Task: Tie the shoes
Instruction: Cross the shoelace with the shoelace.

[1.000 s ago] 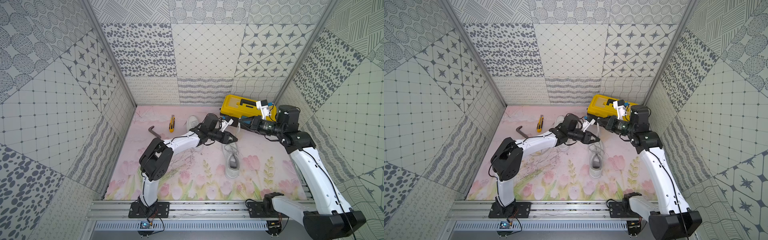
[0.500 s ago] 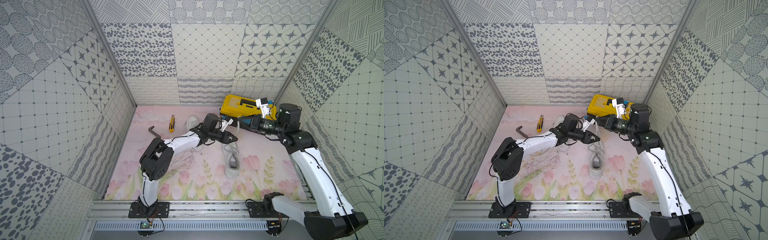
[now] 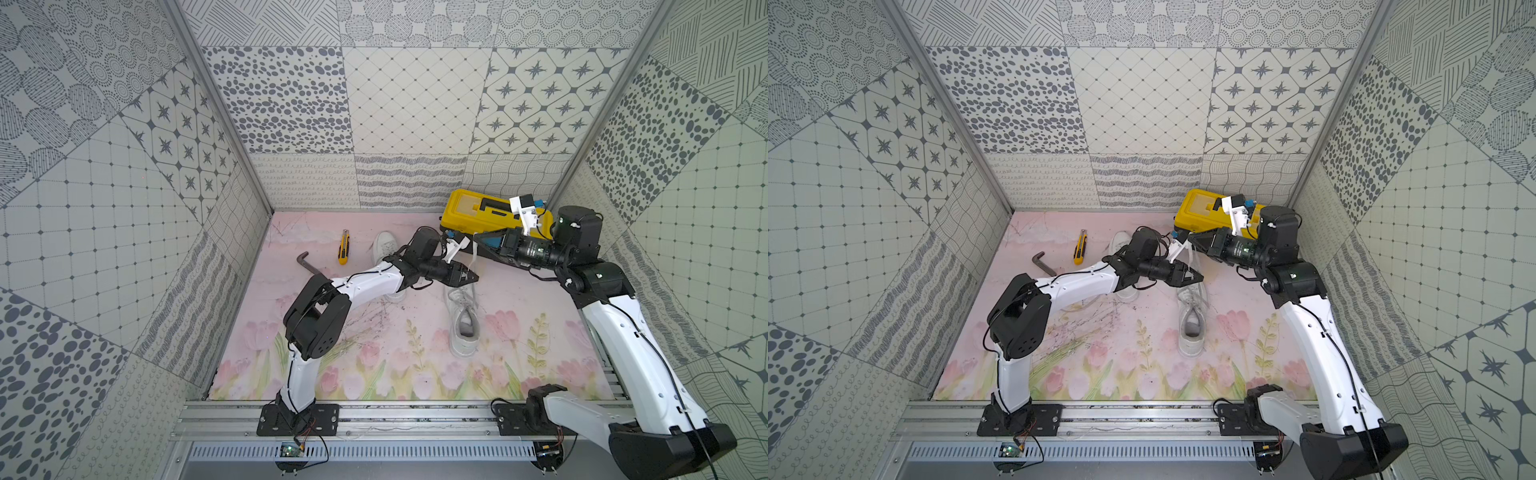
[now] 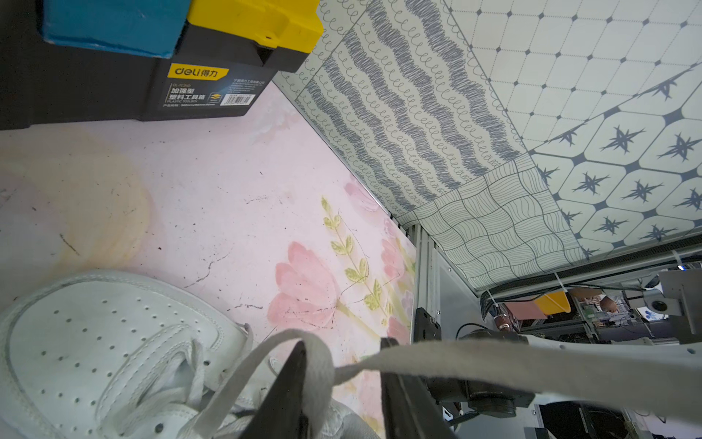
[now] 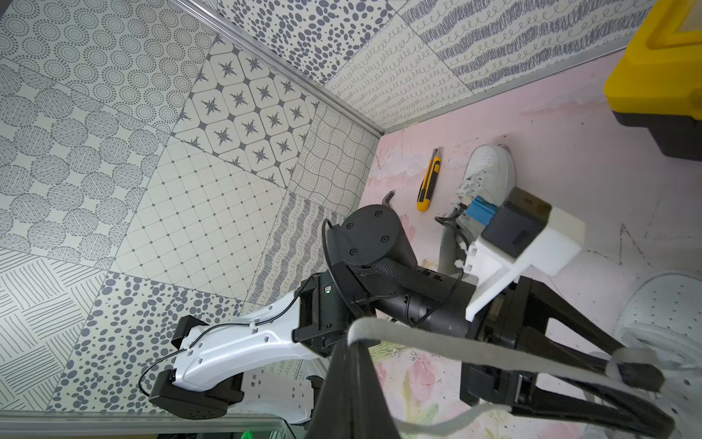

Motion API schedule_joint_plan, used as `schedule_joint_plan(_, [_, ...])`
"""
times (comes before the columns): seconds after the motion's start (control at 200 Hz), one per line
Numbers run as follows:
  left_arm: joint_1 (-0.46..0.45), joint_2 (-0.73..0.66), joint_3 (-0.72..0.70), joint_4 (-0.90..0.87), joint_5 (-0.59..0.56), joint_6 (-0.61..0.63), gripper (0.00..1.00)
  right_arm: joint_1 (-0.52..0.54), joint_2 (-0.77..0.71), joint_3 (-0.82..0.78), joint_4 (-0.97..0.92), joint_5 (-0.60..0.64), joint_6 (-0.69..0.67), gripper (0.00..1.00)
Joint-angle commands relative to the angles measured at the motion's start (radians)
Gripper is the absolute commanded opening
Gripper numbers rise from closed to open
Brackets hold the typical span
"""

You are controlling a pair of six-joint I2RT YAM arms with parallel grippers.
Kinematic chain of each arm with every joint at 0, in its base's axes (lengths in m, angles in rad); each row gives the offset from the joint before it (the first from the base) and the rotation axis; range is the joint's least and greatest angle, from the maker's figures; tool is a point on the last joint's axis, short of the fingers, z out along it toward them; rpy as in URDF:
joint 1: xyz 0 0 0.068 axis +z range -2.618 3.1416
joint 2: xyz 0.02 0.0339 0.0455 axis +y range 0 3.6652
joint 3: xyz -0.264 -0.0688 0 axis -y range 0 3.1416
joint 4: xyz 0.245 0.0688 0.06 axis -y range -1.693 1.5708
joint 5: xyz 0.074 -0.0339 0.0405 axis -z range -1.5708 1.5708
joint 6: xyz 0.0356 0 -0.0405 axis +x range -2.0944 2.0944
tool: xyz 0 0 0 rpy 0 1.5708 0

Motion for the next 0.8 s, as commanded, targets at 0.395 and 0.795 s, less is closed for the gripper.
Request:
schedule_joint_plan(0.395, [-0.02, -0.01, -0.017, 0.146, 0.062, 0.047, 0.22, 0.003, -0.002, -0.026, 0.076, -0.001, 0.011, 0.0])
schedule_joint_plan(0.795, [-0.009, -0.065, -0.092, 0.169, 0.047, 0.068, 0.0, -0.229, -0.028, -0.113, 0.067, -0.11, -0.145, 0.0])
